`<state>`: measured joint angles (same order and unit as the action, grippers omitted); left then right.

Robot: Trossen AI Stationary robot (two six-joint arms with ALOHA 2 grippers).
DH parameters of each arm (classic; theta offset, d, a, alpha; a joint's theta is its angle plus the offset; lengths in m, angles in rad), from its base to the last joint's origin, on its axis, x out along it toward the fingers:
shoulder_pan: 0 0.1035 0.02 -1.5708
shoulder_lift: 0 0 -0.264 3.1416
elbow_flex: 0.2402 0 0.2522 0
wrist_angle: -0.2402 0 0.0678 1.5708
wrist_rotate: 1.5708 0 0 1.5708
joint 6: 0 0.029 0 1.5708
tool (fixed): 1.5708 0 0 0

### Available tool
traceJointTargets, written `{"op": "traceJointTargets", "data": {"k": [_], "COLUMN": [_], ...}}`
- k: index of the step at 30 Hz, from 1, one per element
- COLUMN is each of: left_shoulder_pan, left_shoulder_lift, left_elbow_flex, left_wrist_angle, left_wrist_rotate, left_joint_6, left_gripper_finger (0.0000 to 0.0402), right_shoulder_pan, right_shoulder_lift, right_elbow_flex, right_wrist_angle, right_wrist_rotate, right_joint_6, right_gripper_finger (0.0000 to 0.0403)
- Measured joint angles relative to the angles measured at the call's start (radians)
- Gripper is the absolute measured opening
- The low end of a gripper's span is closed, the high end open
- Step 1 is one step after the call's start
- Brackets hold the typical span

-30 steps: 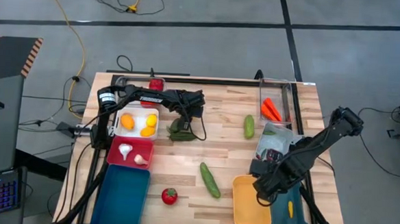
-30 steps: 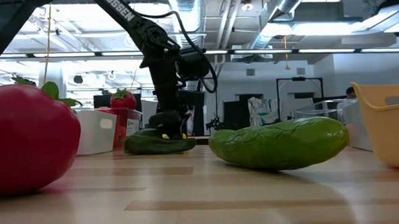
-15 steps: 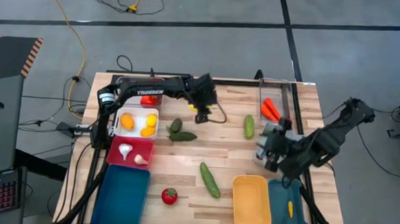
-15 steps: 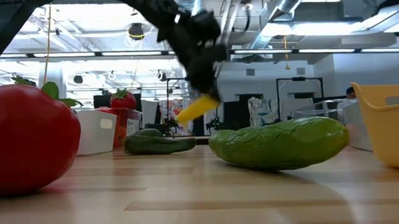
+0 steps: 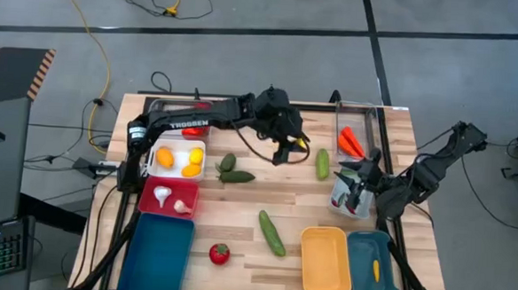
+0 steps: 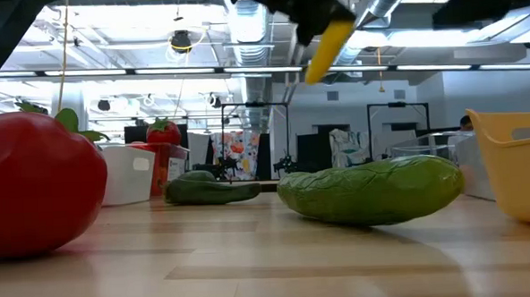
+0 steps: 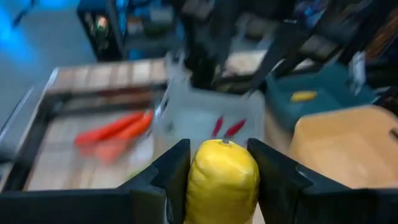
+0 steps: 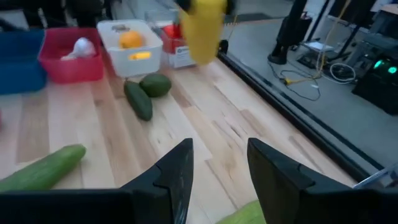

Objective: Sort produce into baskets
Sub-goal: Put the large yellow corn into the right blue bin

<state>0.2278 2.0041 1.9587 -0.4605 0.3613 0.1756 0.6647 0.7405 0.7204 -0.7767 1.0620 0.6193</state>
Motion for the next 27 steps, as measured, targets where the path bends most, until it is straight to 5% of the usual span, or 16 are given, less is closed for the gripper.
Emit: {"op": "traceJointTargets", "data": {"k": [8,14,20,27], "left_shoulder_pan": [-0.114,-0.157,-0.169,-0.169], "left_shoulder_lift": [0.000,0.000,0.000,0.000], "left_elbow_flex": [-0.062,-0.099,-0.099,-0.099], "left_wrist_angle": [0.239,0.296,0.315,0.341], "left_wrist_rotate": [-0.009,-0.061,-0.077,-0.078], "left_joint_6": [-0.032,-0.036,-0.042,-0.066], "left_gripper_finger": [0.0135,0.0135,0.0135,0.0135], "right_shoulder_pan": [-0.031,-0.084,-0.151,-0.190], "right_shoulder_lift": [-0.007,0.027,0.066,0.147], "right_elbow_flex": [-0.138,-0.138,-0.139,-0.139], "right_wrist_angle": [0.194,0.251,0.306,0.535], "right_wrist_rotate": [0.034,-0.049,-0.117,-0.123], "right_joint_6": [0.001,0.000,-0.003,-0.288], "right_gripper_finger": [0.0177,0.0181,0.0227,0.0270]}}
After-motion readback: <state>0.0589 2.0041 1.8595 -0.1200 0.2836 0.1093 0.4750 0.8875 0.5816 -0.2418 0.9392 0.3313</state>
